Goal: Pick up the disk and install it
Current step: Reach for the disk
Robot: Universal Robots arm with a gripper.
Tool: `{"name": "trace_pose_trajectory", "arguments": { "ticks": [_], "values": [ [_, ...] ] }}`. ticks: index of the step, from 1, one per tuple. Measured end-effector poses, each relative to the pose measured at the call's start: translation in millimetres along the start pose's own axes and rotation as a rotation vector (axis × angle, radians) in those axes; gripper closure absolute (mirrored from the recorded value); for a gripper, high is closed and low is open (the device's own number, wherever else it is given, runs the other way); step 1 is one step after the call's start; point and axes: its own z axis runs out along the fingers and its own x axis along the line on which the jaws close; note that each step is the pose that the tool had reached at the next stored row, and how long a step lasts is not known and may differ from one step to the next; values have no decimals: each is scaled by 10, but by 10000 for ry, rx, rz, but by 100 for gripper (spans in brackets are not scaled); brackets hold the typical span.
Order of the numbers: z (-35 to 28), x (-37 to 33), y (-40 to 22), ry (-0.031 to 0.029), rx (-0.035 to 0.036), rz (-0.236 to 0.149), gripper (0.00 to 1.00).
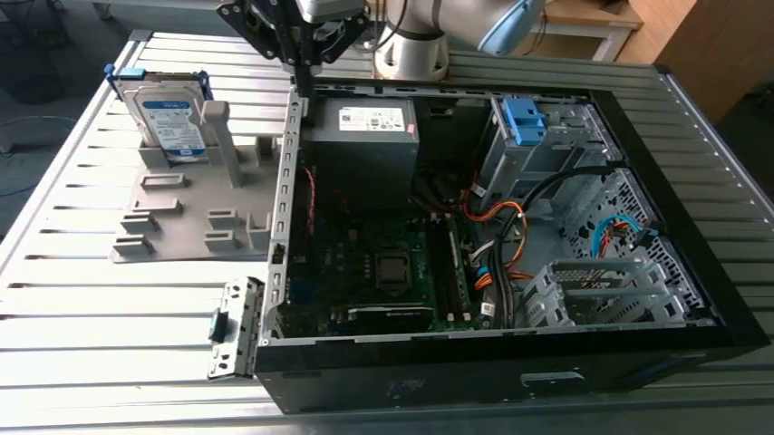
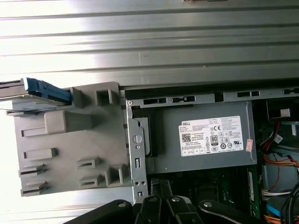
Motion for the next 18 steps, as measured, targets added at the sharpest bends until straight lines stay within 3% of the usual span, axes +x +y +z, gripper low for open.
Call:
{"name": "trace_pose_trajectory", "arguments": {
  "ticks": [18],
  "values": [
    [-3, 263, -20, 0, 0, -1, 89]
  ]
}}
